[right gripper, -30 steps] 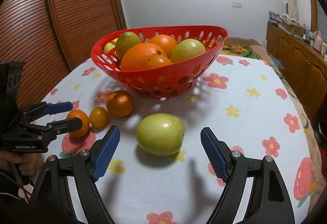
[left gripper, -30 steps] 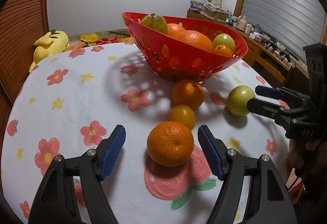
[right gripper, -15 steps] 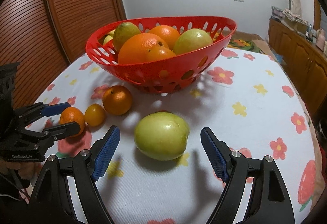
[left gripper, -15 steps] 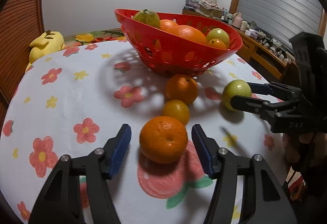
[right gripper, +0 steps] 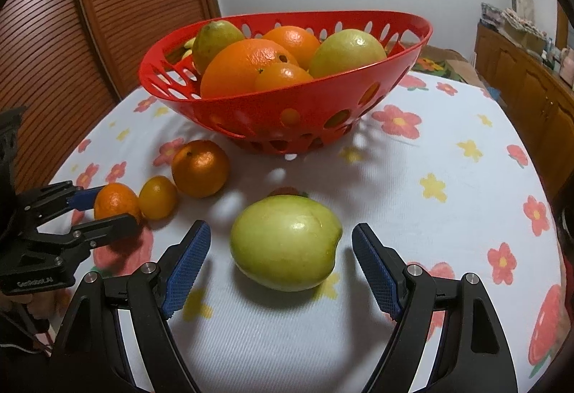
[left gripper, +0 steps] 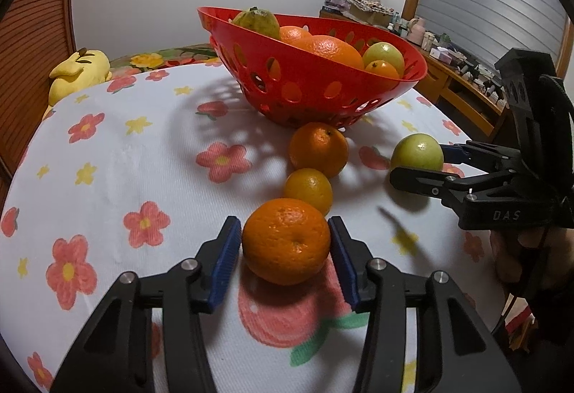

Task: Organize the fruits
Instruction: 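Grasp a mandarin with the left tool while the right tool grasps a green apple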

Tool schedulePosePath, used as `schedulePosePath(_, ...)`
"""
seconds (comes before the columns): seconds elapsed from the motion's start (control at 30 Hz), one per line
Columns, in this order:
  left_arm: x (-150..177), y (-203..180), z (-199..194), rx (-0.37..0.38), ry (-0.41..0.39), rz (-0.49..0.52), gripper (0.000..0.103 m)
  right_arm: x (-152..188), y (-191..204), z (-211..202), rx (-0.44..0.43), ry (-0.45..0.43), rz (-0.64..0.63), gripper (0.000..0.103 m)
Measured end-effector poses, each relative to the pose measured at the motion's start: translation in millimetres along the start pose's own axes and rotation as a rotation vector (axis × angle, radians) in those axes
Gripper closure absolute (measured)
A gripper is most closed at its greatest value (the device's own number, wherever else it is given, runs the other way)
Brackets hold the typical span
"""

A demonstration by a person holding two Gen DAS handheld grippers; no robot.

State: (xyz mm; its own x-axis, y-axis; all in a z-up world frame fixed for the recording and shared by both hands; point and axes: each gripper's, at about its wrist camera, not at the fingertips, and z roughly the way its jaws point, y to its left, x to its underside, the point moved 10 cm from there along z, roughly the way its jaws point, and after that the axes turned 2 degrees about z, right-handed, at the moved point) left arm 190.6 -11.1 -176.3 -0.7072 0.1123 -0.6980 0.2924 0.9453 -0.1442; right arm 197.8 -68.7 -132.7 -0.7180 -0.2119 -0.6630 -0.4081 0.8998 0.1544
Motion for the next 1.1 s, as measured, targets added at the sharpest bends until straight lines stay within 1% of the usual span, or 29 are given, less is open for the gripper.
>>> schedulePosePath(0.33, 1.0, -0.9, 0.7, 0.001, 0.002, 0.002, 0.054, 2.1, -1.9, 3.7, 0.008, 0.017, 0.003, 0.020)
schedulePosePath(0.47, 2.1, -0.1, 2.3, -0.007, 0.008, 0.001, 0.051, 2.5, -2.4, 4.2, 0.008, 0.021, 0.003, 0.020)
schedulePosePath(0.73, 2.0, -0.3, 3.5, -0.008, 0.012, 0.000, 0.050, 3.0, -2.6, 5.8, 0.011, 0.028, 0.005, 0.022)
schedulePosePath(0.8, 1.6, -1.1, 3.0, 0.001, 0.008, 0.001, 0.052, 3.1, -2.0, 5.7, 0.010, 0.029, 0.001, 0.029)
schedulePosePath(0.87, 1.1, -2.8, 2.6, 0.012, 0.004, 0.003, 0.057, 3.9, -0.8, 5.0, 0.010, 0.029, -0.011, 0.035)
schedulePosePath(1.03, 0.1, -3.7, 0.8, 0.003, -0.008, 0.012, 0.058, 5.0, 0.8, 1.7, 0.020, 0.020, -0.039, 0.043)
schedulePosePath(1.1, -1.1, -1.8, -1.9, 0.002, -0.022, 0.003, 0.058, 5.9, 0.9, 0.5, 0.018, 0.019, -0.045, 0.043)
